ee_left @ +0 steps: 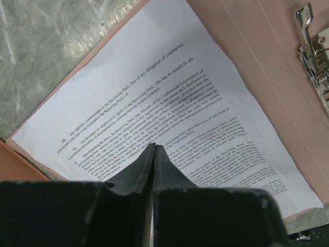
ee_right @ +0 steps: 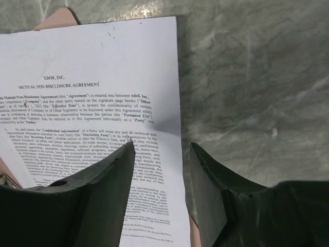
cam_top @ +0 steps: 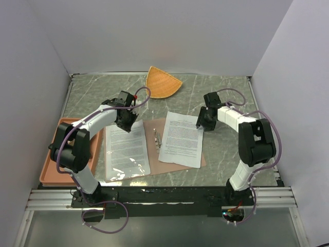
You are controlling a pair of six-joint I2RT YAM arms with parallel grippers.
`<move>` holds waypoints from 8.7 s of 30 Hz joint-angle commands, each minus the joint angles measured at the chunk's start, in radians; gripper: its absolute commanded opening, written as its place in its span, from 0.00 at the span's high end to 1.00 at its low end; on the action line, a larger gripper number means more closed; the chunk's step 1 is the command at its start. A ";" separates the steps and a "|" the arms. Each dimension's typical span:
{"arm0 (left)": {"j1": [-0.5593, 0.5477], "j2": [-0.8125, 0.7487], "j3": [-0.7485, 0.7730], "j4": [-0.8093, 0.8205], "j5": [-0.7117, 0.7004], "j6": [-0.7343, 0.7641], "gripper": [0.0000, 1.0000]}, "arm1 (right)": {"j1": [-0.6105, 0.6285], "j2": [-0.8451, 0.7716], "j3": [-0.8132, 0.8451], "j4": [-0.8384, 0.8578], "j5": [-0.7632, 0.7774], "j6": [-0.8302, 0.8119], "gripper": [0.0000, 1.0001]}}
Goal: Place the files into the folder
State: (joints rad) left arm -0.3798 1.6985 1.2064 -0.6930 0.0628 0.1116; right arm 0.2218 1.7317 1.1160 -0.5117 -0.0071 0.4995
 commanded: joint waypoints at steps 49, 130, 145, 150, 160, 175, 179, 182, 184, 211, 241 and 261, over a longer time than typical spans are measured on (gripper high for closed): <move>0.013 -0.011 0.022 -0.010 -0.026 0.042 0.93 | 0.136 0.054 0.076 0.164 -0.097 -0.237 0.85; 0.022 -0.074 -0.022 0.006 -0.055 0.034 0.94 | 0.981 0.028 0.019 -0.053 0.355 0.046 1.00; 0.021 -0.072 -0.004 -0.007 -0.041 0.030 0.93 | 1.021 0.032 0.033 -0.067 0.349 0.074 1.00; 0.022 -0.076 -0.008 -0.003 -0.043 0.034 0.93 | 1.024 0.040 0.039 -0.074 0.357 0.070 1.00; 0.022 -0.079 -0.019 0.004 -0.029 0.040 0.93 | 1.025 0.034 0.008 -0.062 0.372 -0.018 1.00; 0.022 -0.079 -0.008 -0.003 -0.027 0.043 0.93 | 1.018 -0.119 0.034 -0.057 0.346 -0.168 0.29; 0.022 -0.086 0.004 -0.010 -0.038 0.051 0.93 | 0.973 -0.176 0.094 -0.051 0.332 -0.161 0.29; 0.022 -0.086 0.021 -0.020 -0.043 0.054 0.93 | 0.836 -0.254 0.047 -0.022 0.341 -0.147 0.29; 0.022 -0.082 0.036 -0.036 -0.017 0.051 0.93 | 0.715 -0.302 0.010 -0.005 0.340 -0.110 0.29; -0.212 0.285 0.260 -0.028 0.085 -0.062 0.94 | 0.071 -0.168 -0.214 0.228 -0.027 0.157 0.26; -0.307 0.336 0.331 -0.063 0.111 -0.059 0.94 | 0.083 -0.543 -0.605 0.216 -0.007 0.340 0.28; -0.085 0.010 0.262 -0.197 0.043 0.051 0.90 | 0.102 -0.379 -0.262 0.366 -0.267 0.189 0.39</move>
State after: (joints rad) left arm -0.5800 1.7336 1.5749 -0.9020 0.1471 0.1246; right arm 0.3019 1.2301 0.7101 -0.3122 -0.1322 0.7444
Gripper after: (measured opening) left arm 0.106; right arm 0.644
